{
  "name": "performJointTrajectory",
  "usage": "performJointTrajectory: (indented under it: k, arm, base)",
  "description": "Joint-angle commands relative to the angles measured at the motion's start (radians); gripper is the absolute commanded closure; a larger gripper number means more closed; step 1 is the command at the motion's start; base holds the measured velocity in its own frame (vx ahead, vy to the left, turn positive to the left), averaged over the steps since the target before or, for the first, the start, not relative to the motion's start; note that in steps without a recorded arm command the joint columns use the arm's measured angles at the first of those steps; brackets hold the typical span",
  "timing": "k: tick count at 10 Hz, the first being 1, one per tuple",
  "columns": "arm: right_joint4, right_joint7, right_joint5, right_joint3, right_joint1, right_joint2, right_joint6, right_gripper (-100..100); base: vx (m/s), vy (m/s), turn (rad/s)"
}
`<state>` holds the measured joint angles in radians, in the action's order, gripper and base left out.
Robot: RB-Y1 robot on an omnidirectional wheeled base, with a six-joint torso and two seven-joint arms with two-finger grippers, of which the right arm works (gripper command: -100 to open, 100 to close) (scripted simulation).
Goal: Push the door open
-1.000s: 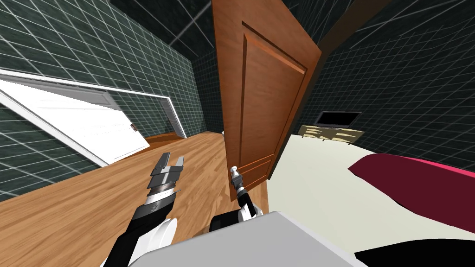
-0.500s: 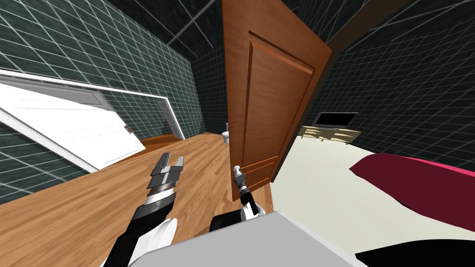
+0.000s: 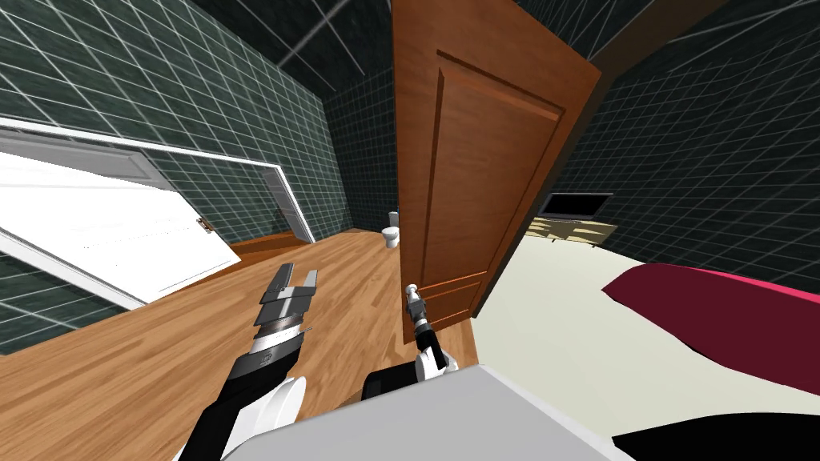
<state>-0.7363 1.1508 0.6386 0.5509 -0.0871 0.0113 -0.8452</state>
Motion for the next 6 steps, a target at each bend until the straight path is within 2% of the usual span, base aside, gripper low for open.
performJointTrajectory:
  k: [1, 2, 3, 4, 6]
  arm:
    - [0.014, -0.001, 0.011, -0.025, -0.008, -0.013, -0.015, 100]
    - [0.015, -0.004, 0.014, -0.033, -0.008, -0.025, -0.017, 100]
    - [0.015, -0.005, 0.011, -0.024, -0.002, -0.018, -0.009, 100]
    - [0.017, -0.009, 0.022, -0.046, -0.006, 0.007, -0.017, 100]
    - [0.019, -0.015, 0.033, -0.066, -0.009, 0.019, -0.022, 100]
  base:
    - [0.133, 0.115, -0.092]
    - [0.131, 0.120, -0.090]
    - [0.061, 0.051, -0.035]
    - [0.125, 0.066, -0.023]
    - [0.198, 0.128, -0.079]
